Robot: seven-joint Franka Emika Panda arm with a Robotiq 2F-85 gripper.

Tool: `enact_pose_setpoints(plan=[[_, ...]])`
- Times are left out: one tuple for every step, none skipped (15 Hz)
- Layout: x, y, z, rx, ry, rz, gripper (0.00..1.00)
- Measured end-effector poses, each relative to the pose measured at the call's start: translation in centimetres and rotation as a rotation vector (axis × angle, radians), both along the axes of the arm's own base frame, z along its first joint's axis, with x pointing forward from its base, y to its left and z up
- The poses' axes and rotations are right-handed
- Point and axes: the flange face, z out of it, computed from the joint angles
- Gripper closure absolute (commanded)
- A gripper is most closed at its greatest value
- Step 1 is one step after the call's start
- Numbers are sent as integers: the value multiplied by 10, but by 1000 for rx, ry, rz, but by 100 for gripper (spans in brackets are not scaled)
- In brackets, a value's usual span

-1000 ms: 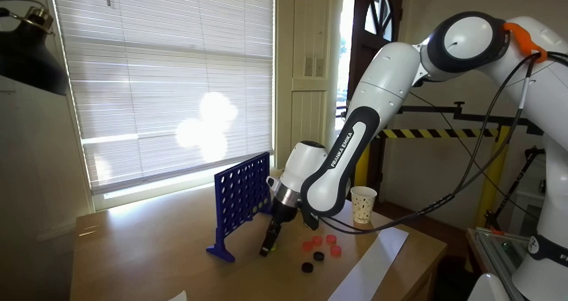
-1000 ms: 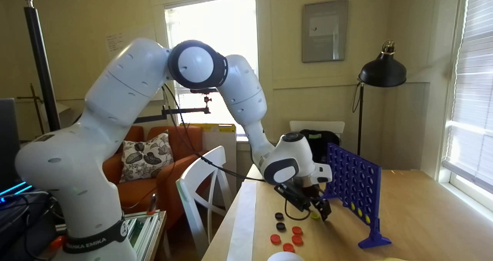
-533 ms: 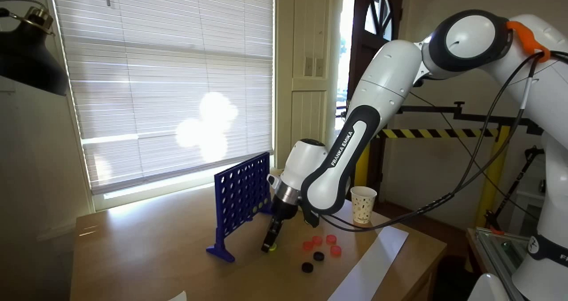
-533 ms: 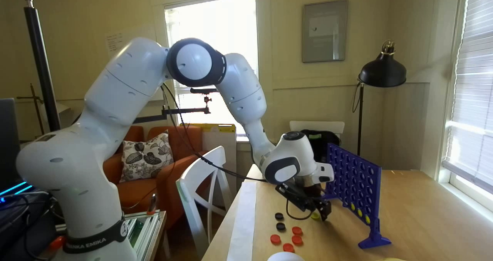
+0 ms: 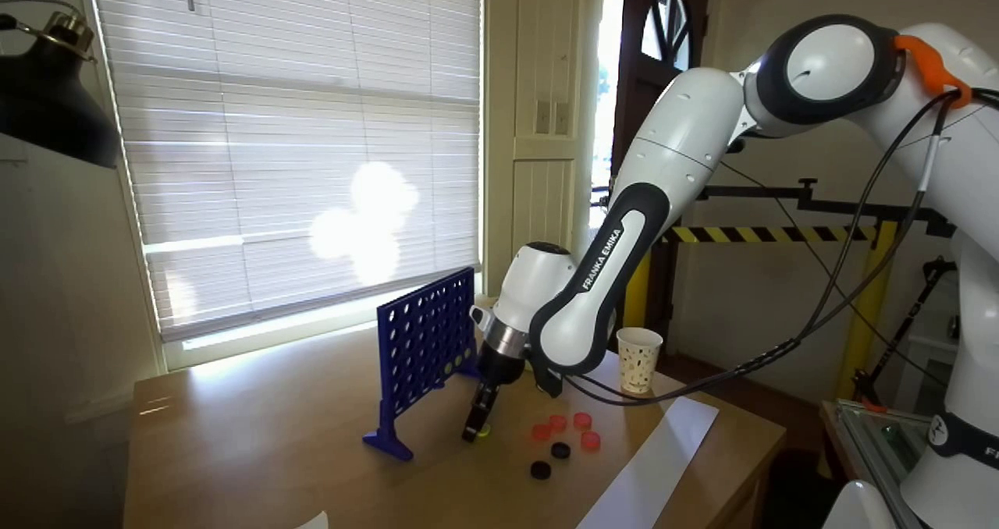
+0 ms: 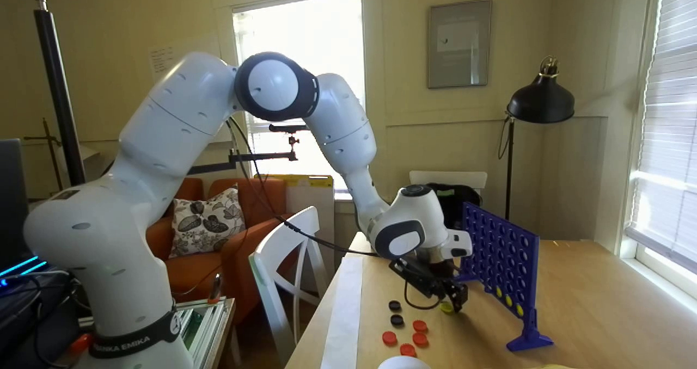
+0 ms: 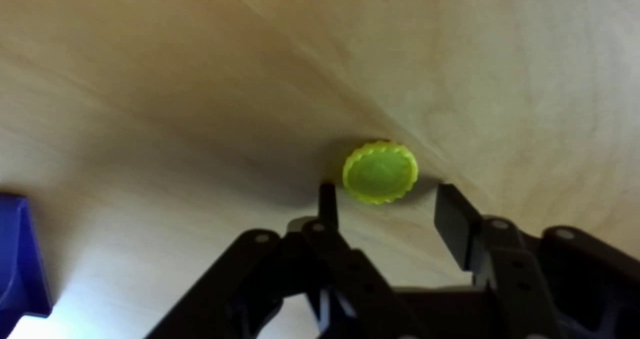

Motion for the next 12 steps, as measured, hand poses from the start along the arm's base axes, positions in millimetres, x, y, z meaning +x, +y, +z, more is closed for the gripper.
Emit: enact_pose_setpoints(plan=[[-1,1,-1,-2,6,1,17],[-1,2,-1,-3,14,1,15],[-2,2,-1,-7,21,-1,14],[-3,1,-1,-11,28,-2,20],[-4,0,-1,-17,35,-4,30],[-6,-1,-1,-22,40,-7,36],[-8,-2,-1,-26,44,-10,42],[-9,-3,0,-29,48,-13,49],[-10,-4,1,-31,49,-15,33],[-11,-4,2,-33,49,-16,19],[-11,-5,2,-35,49,-17,18],[-12,-5,3,-36,49,-18,13]])
